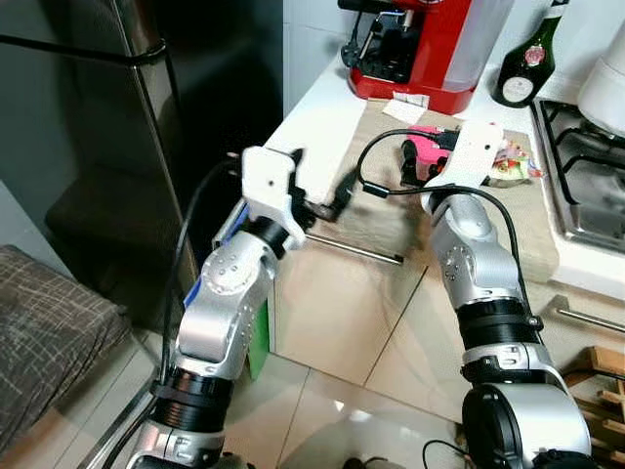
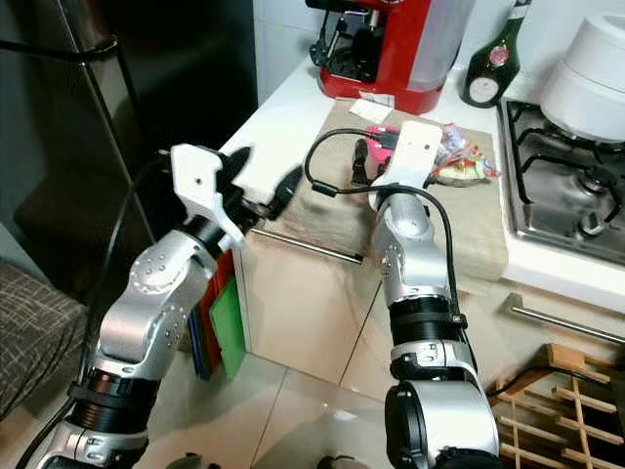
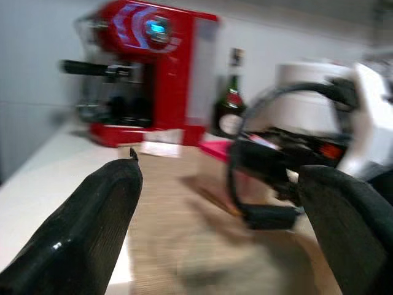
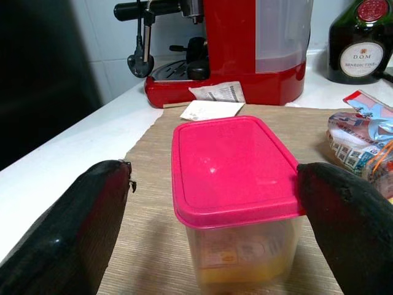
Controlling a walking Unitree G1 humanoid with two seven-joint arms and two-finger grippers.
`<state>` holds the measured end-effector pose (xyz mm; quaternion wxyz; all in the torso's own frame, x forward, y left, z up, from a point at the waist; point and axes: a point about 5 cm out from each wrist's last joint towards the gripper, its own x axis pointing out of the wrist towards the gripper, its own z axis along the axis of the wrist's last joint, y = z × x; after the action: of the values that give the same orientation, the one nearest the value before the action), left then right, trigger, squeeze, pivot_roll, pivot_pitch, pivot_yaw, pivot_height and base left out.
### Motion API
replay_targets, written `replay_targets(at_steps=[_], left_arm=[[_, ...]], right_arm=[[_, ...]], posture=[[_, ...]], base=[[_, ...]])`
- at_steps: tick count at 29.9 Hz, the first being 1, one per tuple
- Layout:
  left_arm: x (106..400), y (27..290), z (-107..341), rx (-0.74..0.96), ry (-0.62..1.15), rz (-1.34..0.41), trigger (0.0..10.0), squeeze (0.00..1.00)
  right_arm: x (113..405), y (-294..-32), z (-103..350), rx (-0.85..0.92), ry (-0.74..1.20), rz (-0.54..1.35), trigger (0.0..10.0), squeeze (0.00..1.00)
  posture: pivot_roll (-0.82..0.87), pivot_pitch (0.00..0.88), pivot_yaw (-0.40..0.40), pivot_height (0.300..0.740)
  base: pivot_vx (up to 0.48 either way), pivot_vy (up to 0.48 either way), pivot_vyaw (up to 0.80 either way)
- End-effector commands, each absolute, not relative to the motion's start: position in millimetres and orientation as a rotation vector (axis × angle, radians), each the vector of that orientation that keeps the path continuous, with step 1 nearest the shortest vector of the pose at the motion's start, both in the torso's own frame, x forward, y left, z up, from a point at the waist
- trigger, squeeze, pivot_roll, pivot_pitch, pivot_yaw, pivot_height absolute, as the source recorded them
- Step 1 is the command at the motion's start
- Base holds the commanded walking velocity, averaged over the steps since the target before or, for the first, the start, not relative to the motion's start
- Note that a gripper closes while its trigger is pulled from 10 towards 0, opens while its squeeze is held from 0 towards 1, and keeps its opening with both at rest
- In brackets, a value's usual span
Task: Restocking fridge
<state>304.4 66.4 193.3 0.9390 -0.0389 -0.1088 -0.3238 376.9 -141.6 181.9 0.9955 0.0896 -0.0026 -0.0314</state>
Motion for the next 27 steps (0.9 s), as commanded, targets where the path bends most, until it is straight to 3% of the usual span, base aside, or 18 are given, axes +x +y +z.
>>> replay_targets(at_steps=[1, 11, 17, 27], left_arm=[[301.4, 63.9, 198.6, -0.045, -0.25, -0.702, 10.0, 0.0], [294.3, 56.7, 192.5, -0.003, -0.242, -0.764, 10.0, 0.0], [292.2, 53.6, 190.6, -0.005, -0.236, -0.772, 10.0, 0.0], [290.9, 52.2, 190.2, -0.011, -0.233, -0.776, 10.0, 0.0]], right_arm=[[378.8, -142.2, 182.5, 0.19, 0.008, -0.071, 10.0, 0.0], [380.6, -155.4, 190.5, 0.168, -0.022, -0.106, 10.0, 0.0], [381.3, -152.7, 204.3, 0.132, -0.091, -0.071, 10.0, 0.0], [384.5, -145.1, 196.5, 0.116, -0.018, 0.025, 10.0, 0.0]], posture=[[0.04, 0.0, -0.02, 0.74], [0.04, 0.0, -0.021, 0.74], [0.04, 0.0, -0.023, 0.74], [0.04, 0.0, -0.024, 0.74]], base=[[0.0, 0.0, 0.0], [0.0, 0.0, 0.0], [0.0, 0.0, 0.0], [0.0, 0.0, 0.0]])
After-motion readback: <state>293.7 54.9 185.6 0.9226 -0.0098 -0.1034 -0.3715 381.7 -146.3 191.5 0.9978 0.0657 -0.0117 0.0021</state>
